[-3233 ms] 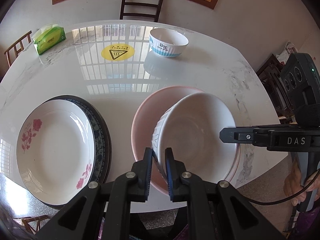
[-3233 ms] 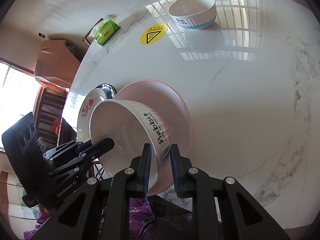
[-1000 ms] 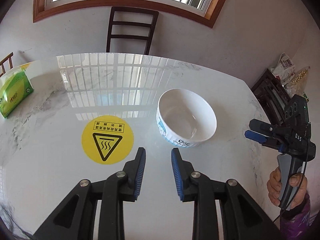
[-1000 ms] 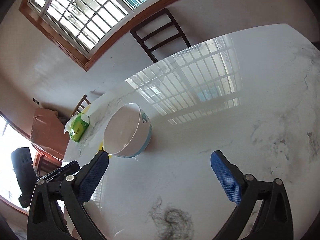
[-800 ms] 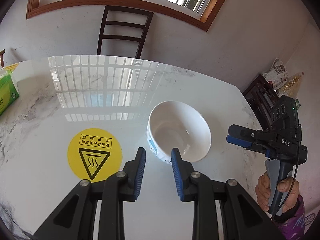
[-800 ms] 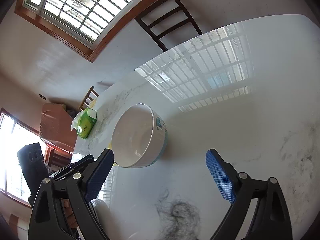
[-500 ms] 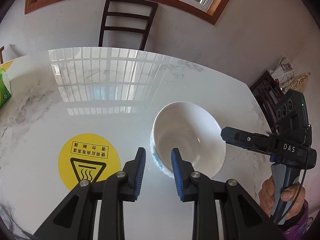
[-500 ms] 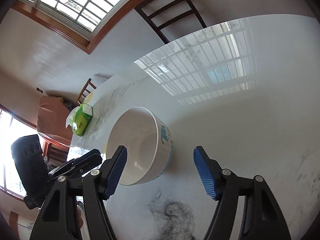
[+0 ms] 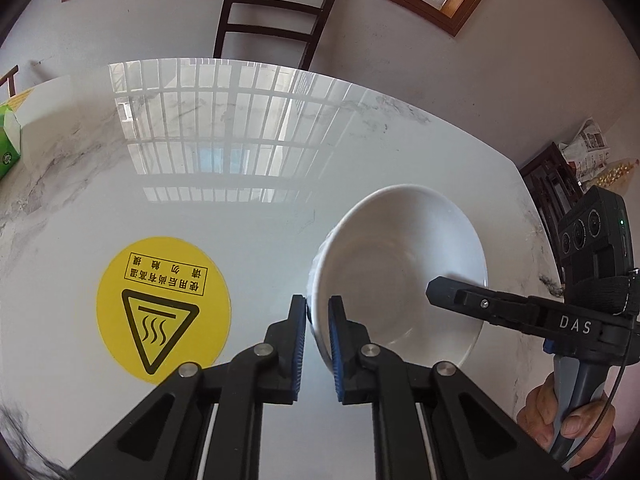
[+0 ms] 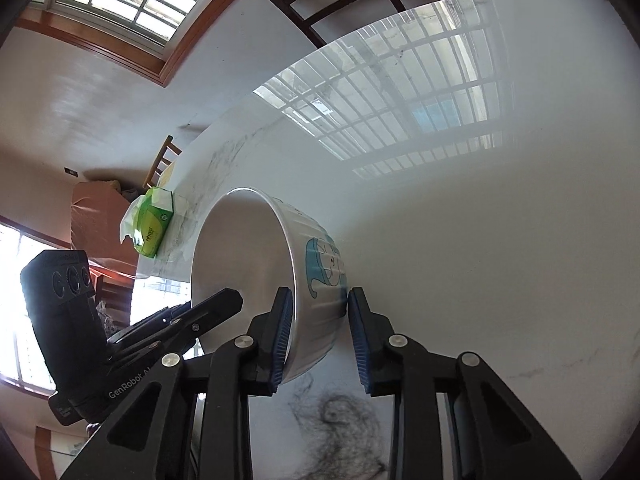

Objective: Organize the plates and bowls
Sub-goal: 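Close both tools on the Dog bowl rim and lift it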

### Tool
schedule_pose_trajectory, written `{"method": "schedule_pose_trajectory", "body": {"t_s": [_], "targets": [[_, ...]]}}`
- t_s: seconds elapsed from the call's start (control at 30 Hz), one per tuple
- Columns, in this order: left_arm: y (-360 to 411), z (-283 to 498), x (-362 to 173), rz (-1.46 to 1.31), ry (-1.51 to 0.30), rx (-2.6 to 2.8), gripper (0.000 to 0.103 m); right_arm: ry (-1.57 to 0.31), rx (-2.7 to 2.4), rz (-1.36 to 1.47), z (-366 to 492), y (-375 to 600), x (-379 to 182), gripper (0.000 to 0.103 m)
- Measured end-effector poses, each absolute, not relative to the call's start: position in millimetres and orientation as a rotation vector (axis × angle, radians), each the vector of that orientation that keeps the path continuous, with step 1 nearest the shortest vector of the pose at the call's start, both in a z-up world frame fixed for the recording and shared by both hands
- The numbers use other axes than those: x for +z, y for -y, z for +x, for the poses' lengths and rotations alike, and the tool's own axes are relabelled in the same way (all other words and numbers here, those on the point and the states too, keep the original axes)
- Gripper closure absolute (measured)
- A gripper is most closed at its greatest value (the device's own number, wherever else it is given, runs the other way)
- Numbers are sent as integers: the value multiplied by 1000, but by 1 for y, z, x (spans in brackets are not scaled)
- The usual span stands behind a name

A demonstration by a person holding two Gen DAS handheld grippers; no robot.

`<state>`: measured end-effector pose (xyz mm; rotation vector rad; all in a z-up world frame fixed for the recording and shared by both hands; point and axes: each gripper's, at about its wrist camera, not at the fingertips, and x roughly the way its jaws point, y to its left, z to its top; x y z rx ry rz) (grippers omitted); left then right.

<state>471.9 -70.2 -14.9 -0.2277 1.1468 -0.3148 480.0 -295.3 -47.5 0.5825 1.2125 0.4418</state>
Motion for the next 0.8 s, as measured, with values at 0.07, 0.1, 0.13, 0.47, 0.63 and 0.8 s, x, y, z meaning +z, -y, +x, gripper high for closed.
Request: {"method": "schedule_pose_trajectory", "body": {"t_s": [0.07, 0.1, 0.13, 0.47, 0.63, 0.8], "targets": [[69, 461, -7, -222, -1137, -308, 92, -1220, 454, 596, 475, 297, -45, 79], [68, 455, -1, -220, -1129, -299, 92, -1220, 458, 601, 471, 298, -43, 79], [67, 448, 5, -218, -1121, -293, 92, -1220, 460, 613, 466, 297, -40, 79], [55, 349, 79, -198, -1030, -302, 91, -1179, 556, 640, 394, 288, 19, 78], [48, 296, 100, -222, -1011, -327, 90, -1169, 600, 617, 340, 285, 46, 77], [48, 252, 100, -232, -1032, -350, 91, -1170, 613, 589, 295, 284, 58, 76]]}}
